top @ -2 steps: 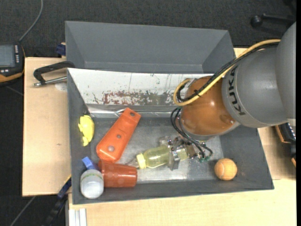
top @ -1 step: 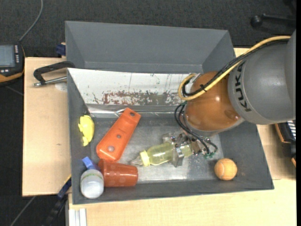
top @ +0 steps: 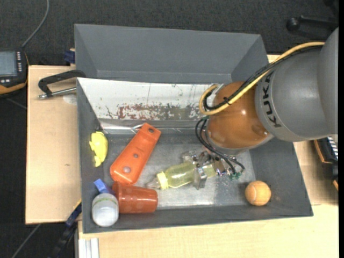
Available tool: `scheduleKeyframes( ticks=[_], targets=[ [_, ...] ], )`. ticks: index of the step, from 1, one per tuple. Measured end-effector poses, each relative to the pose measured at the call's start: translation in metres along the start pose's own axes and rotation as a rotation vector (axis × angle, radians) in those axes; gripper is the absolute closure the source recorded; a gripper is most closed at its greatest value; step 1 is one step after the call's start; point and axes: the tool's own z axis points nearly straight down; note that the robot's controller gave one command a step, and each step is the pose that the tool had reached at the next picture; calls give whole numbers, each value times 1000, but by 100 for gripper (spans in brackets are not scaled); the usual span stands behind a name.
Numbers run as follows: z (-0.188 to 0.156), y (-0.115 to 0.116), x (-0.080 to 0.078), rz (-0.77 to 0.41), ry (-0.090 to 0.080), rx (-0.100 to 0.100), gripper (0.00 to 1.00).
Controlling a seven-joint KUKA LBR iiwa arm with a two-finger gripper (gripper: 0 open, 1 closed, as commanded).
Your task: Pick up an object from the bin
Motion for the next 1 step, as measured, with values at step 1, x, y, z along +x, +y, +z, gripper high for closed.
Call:
scheduleKeyframes(
  ticks=[1],
  targets=[
    [3,-8,-21,-29,-2,-1,100]
  ],
)
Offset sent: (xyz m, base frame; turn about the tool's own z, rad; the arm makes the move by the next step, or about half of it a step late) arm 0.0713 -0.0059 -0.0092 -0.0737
